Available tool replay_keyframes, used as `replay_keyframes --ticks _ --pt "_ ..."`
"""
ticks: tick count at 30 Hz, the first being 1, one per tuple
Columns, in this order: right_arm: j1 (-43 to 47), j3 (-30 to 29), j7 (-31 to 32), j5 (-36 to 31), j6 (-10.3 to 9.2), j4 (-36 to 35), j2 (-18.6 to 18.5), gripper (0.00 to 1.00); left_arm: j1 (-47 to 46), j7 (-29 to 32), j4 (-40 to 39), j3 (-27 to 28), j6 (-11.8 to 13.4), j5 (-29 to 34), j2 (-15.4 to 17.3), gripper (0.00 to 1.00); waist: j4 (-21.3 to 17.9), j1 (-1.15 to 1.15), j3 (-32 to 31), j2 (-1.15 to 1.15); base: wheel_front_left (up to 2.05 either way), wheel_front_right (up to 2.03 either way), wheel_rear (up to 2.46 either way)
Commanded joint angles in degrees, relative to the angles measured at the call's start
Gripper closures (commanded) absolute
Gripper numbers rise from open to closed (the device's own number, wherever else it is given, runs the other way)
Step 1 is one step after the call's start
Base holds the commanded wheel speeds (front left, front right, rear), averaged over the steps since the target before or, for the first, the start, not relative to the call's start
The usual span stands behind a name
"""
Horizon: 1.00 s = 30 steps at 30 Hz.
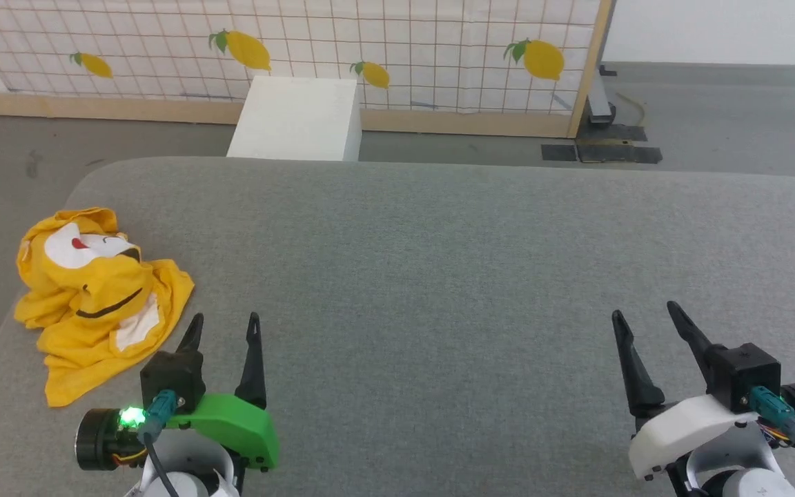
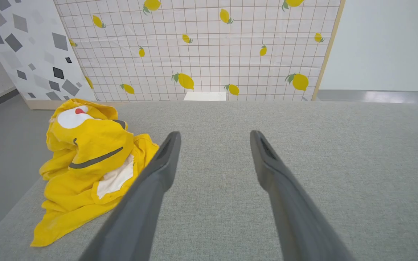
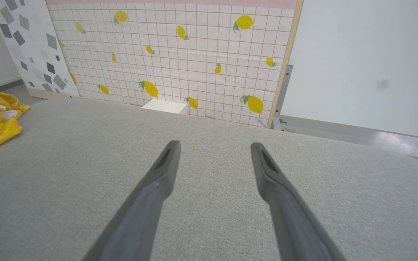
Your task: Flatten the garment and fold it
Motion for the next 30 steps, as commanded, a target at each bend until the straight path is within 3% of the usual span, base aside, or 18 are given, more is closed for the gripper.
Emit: replay_keyframes --ticks 1,30 --pt "0.0 -0.2 -0.5 0.4 -0.01 0.2 0.0 0.0 -1.1 -0.6 0.4 -0.2 0.4 -0.7 0.1 0.0 0.8 0.0 0.0 0.0 0.0 0.0 0.0" --pt "-0.2 -0.6 -2.0 1.7 -0.04 0.6 0.1 0.0 -2.2 -4.1 2.8 -1.5 2.4 -4.6 0.4 0.0 12.4 0.0 0.5 0.0 0.0 0.0 0.0"
